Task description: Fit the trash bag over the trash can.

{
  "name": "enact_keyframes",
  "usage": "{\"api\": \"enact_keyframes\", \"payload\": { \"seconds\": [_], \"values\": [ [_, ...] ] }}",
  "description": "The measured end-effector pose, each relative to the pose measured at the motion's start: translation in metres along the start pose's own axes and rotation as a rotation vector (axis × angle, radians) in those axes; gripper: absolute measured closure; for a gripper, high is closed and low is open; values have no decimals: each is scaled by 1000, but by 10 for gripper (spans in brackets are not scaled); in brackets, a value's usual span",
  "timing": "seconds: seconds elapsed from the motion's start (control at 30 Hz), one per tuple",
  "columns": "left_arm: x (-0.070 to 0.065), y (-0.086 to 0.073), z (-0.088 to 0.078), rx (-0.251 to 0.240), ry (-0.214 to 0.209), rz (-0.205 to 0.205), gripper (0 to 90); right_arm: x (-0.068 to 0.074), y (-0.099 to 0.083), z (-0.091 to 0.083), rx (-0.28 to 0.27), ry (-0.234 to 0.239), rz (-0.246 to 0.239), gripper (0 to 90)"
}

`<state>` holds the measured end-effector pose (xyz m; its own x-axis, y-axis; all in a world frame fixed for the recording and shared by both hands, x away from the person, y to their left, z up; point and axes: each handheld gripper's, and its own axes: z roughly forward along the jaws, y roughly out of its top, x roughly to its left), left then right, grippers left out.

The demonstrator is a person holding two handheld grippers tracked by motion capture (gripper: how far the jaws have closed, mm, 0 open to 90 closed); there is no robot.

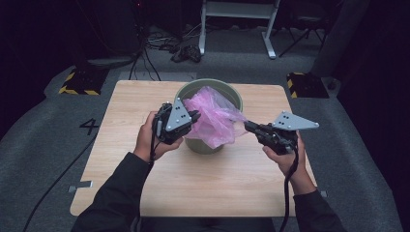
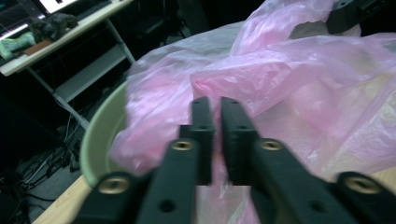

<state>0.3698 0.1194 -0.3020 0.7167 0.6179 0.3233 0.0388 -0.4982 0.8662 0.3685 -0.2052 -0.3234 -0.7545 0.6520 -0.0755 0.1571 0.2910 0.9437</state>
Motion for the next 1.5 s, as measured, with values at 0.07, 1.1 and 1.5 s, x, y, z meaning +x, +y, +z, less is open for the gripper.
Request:
{"api": "enact_keyframes", "payload": {
  "seconds": [0.07, 1.1, 1.5],
  "values": [
    [5, -4, -5, -14, 7, -30, 892, -2, -1, -2, -6, -15, 11, 900],
    [49, -104, -20, 50, 112, -261, 890, -27, -23, 0, 55, -107, 92, 900],
    [25, -81, -50, -72, 10, -256, 222, -22, -16, 0, 46, -73, 54, 708]
  ]
}}
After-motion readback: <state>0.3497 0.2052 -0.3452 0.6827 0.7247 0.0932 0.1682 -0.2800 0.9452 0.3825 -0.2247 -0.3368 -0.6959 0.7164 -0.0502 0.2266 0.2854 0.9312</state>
